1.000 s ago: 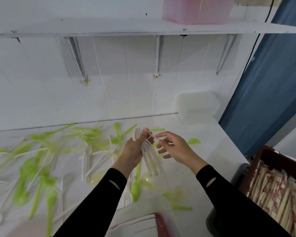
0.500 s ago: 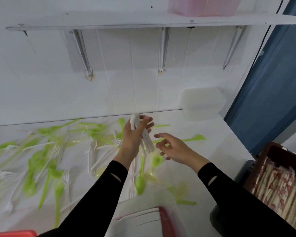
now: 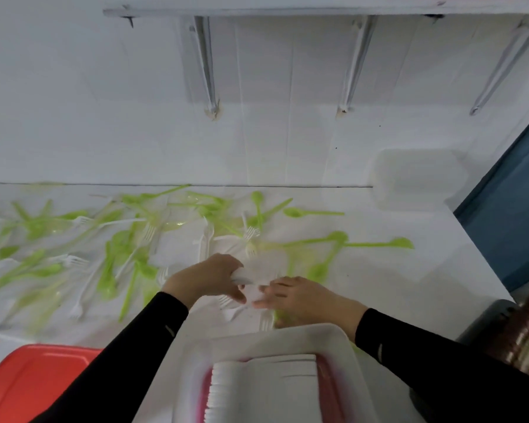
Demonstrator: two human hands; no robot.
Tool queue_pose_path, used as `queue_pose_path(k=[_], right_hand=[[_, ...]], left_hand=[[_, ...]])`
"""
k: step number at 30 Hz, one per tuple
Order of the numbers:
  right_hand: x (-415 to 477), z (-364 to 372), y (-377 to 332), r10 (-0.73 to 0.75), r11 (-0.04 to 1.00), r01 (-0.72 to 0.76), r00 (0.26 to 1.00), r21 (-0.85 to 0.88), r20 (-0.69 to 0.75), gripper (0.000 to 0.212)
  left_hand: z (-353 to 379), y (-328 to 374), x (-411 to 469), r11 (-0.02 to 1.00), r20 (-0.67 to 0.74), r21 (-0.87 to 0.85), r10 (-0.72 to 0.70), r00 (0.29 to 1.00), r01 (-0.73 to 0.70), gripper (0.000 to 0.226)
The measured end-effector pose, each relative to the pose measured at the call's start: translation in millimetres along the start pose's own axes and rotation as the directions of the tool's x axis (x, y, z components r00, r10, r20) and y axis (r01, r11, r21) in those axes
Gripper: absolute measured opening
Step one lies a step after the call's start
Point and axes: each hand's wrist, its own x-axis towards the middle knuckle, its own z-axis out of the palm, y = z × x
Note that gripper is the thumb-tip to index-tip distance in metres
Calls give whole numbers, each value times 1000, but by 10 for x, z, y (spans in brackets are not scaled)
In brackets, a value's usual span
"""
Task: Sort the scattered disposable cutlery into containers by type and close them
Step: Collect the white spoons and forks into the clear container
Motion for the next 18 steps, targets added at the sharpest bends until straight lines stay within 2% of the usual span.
queue_pose_path(k=[4,8,11,13,15,18], right_hand=[[56,14,-73,-45,999,43,996,-25,-72,44],[67,-24,-88,-58,998,55,977,-20,-204,27],[44,-74,-74,-15,999,24,972,39,-234,23],[30,-155,-85,58,988,-18,966,156,-251,19],[-1,-284,-71,206,943,-119,942,312,-263,18],[-68,-490,54,466,815,-272,834,512,-298,14]], left_hand=[[109,-178,-105,999,-160,-25,-24,987,20,26],[171,-253,-150,1000,-182,-17,-25,983,23,34],[199,-287,-141,999,-186,-7,-44,981,43,28],[144,-285,-141,999,-234,-17,-40,971,37,23],[2,-240,-153,998,-349,-59,-34,936,14,24],[-359,-58,-164,973,-608,-211,-53,793,-97,22]])
